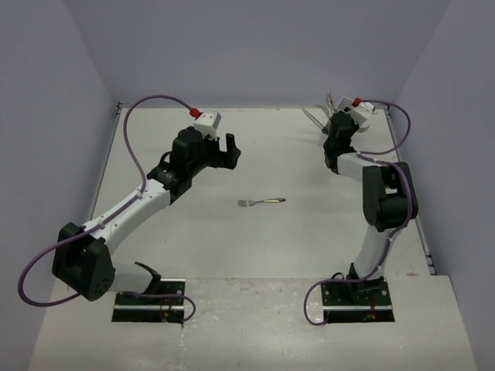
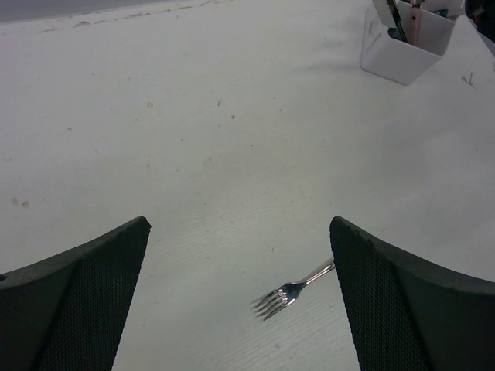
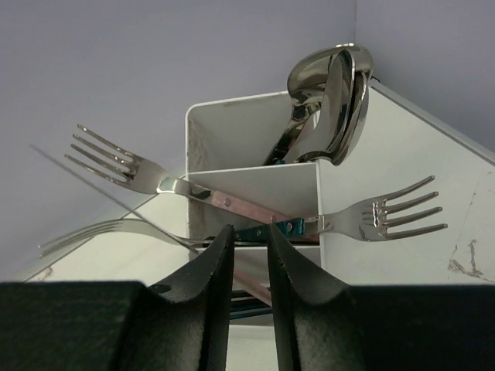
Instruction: Sort the eating utensils into containers
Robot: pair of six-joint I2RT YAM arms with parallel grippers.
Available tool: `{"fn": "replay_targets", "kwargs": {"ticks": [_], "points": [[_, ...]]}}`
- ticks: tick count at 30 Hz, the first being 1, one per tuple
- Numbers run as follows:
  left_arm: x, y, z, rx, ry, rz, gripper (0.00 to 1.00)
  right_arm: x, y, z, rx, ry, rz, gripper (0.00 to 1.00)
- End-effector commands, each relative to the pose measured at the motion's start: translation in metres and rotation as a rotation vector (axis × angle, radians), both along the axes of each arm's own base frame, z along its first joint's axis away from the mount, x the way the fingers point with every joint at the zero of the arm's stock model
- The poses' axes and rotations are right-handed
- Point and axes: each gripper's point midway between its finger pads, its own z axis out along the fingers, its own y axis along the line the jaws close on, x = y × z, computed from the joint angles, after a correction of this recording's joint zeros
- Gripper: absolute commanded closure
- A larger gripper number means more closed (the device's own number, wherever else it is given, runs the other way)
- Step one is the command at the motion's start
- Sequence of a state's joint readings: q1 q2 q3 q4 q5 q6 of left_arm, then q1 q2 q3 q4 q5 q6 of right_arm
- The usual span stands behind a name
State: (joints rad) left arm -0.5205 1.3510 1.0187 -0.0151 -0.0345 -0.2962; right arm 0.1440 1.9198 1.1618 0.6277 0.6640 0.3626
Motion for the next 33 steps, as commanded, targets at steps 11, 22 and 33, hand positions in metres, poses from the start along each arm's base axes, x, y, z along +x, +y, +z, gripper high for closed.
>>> {"fn": "replay_targets", "kwargs": {"ticks": [11,22,33], "points": [[-0.010,0.010,0.001,-0.004,0.008,0.005,0.00,-0.015,0.051,0.075,-0.095,-0.187,0.220,0.40],[-0.028,0.025,-0.028,0.000,0.098,0.065,0.00,-0.147,0.224,0.021,-0.367,0.335,1.506,0.01],[-0.045,0.078,-0.064,0.009,0.225,0.320,0.00,-0.230,0.276,-0.100,-0.636,0.881,1.753,0.01]]}}
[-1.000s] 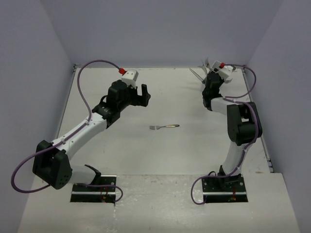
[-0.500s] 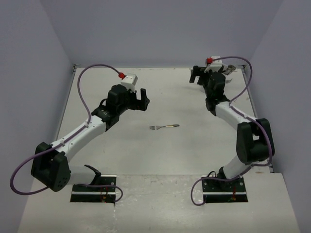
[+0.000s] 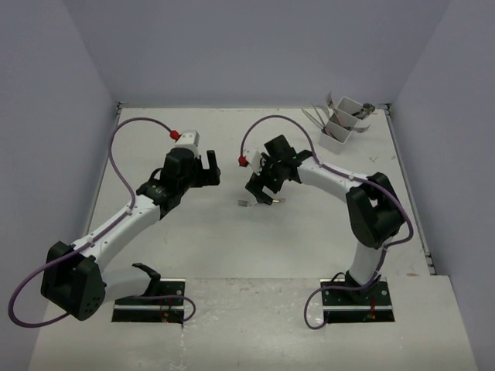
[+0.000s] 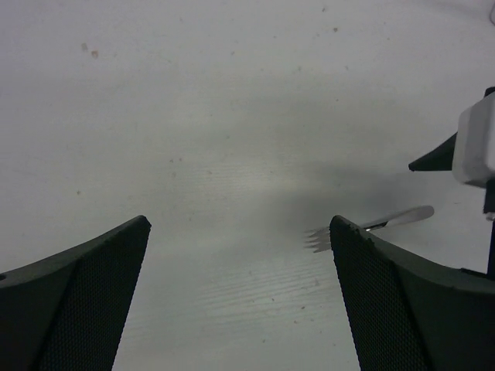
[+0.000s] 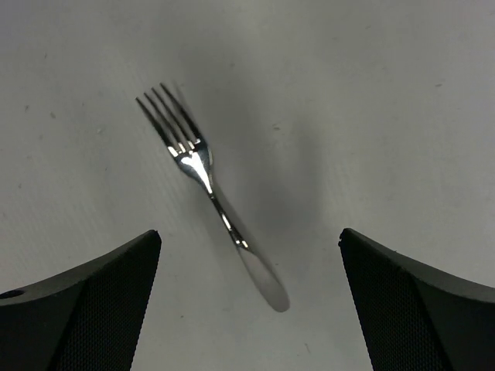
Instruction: Sort the eating utensils into containers
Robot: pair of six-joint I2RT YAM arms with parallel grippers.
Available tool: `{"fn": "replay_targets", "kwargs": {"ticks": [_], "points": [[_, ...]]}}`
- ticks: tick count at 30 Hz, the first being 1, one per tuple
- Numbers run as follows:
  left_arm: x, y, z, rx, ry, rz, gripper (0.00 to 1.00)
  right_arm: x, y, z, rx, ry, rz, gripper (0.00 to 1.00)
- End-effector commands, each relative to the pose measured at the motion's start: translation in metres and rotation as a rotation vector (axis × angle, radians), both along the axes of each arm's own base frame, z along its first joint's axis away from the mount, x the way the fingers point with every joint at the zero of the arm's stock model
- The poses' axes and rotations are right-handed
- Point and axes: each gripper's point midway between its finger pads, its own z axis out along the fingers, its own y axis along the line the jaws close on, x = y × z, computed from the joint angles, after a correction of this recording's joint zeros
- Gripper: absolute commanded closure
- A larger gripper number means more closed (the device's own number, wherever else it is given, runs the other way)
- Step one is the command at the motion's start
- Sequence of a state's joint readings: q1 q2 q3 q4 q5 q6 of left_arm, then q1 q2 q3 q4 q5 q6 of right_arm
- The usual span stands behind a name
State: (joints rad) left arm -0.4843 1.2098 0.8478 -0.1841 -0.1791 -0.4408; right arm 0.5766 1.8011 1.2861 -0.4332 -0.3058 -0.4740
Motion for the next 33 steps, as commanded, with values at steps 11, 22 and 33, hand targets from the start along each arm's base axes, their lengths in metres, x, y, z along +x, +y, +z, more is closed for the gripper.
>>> {"fn": "replay_targets", "kwargs": {"ticks": [11,22,33], "points": [[-0.015,0.025,-0.017,-0.023,0.052,0.129,0.00,-0.024,0.005,-0.069,-0.249,0.149,0.099,0.17],[-0.011,0.039,-0.007,-0.006,0.015,0.199,0.00,0.021,0.008,0.003,-0.095,-0.179,-0.023,1.00],[0.007,0.043,0.015,-0.012,-0.049,0.226,0.00,0.170,-0.184,0.261,0.810,-0.772,-0.873,1.00]]}}
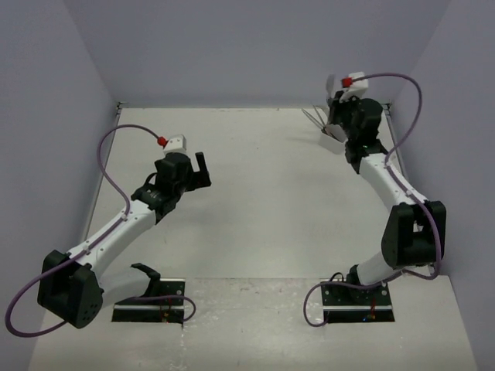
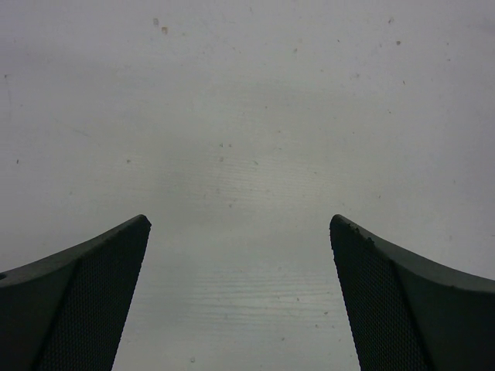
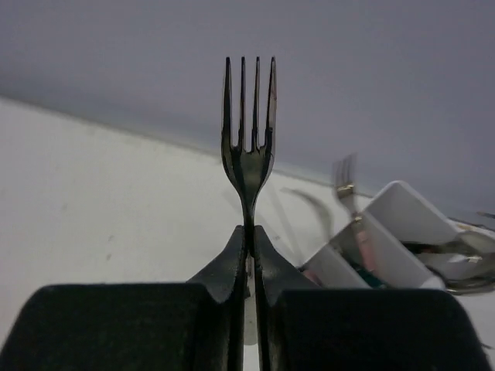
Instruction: Sort the eating utensils into containers
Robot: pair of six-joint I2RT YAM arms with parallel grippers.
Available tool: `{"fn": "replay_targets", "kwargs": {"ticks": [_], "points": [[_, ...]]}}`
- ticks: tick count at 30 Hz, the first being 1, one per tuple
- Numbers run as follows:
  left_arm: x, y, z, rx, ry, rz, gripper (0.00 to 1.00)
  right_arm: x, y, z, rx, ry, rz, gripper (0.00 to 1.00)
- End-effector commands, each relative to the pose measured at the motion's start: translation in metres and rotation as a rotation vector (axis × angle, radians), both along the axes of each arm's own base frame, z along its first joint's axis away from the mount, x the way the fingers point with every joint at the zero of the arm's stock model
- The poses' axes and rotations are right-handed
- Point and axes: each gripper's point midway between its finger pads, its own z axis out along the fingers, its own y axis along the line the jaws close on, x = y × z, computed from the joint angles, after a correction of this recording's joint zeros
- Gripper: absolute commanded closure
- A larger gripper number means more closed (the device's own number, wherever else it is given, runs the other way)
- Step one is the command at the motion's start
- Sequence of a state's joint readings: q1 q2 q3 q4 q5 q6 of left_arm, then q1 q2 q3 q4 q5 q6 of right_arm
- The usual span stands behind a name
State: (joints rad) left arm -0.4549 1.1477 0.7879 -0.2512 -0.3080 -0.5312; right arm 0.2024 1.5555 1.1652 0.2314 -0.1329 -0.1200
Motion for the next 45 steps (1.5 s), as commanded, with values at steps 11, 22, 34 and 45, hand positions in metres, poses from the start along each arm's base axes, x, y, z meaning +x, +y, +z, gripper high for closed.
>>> {"fn": "replay_targets", "kwargs": {"ticks": [11,22,34,45], "points": [[0.050,0.007,0.029,0.023,-0.067,0.038,0.00,0.108,-0.149,0.085,0.404,-0.356,-0.435,1.00],[0.061,0.015,0.017,0.002,-0.021,0.041,0.00,0.129,-0.124,-0.005,-0.008,-0.188,-0.203,0.98],[0.063,0.019,0.014,-0.008,-0.013,0.035,0.00,0.122,-0.120,-0.061,-0.117,-0.072,-0.138,0.85],[0.050,0.026,0.029,-0.020,-0.054,0.044,0.00,0.071,-0.094,0.042,-0.023,-0.215,-0.064,0.23]]}}
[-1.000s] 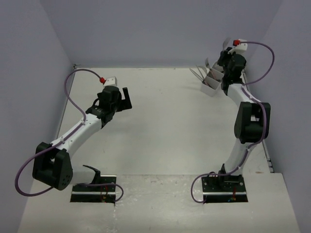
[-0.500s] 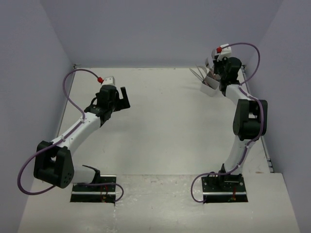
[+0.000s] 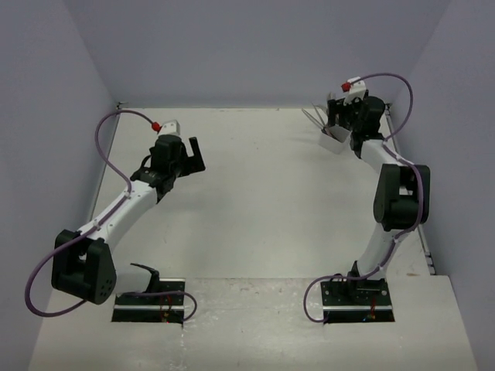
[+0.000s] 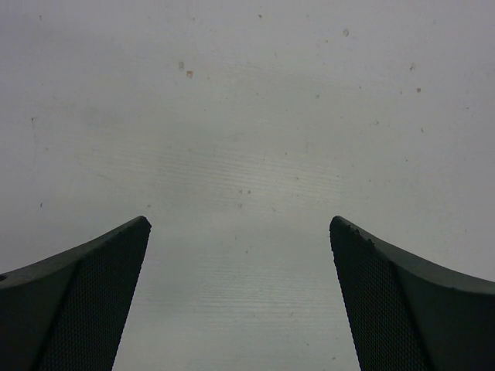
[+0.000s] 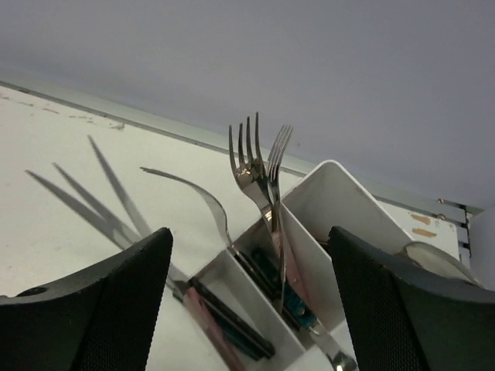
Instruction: Sort the eating utensils into containers
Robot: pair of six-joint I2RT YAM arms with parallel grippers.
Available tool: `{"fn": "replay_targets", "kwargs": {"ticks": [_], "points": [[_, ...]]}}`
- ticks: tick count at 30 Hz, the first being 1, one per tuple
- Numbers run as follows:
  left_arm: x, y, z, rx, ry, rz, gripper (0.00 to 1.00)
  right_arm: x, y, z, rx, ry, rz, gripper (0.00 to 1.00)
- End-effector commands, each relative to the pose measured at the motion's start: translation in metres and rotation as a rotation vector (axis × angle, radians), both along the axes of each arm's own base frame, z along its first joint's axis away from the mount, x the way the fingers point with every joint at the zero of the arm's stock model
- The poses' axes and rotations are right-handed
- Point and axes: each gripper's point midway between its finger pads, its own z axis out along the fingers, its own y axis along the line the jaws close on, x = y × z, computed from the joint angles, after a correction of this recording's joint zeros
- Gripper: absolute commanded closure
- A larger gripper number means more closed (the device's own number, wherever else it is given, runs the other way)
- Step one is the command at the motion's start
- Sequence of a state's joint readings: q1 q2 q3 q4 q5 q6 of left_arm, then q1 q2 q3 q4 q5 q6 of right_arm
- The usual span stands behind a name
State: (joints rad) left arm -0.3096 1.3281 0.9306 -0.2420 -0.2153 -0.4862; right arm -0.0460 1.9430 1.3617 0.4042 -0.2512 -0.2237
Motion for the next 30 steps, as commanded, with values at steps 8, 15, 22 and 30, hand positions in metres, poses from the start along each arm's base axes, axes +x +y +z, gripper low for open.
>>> {"fn": "replay_targets", "kwargs": {"ticks": [8,15,22,30], "points": [[-0.009,0.015,0.040,-0.020,-0.137,0.045,0.00,-0.124,-0.011,0.142,0.448,-0.146,-0.319,0.01],[-0.028,0.040,0.010,-0.011,-0.088,0.174,0.00,-0.227,-0.041,0.076,0.625,-0.063,-0.603,0.01],[-0.019,0.032,0.015,-0.061,-0.109,0.147,0.00,-0.271,-0.064,0.032,0.616,0.000,-0.787,0.01],[-0.021,0.032,0.002,-0.061,-0.089,0.146,0.00,-0.260,-0.056,0.010,0.595,0.052,-0.743,0.01]]}}
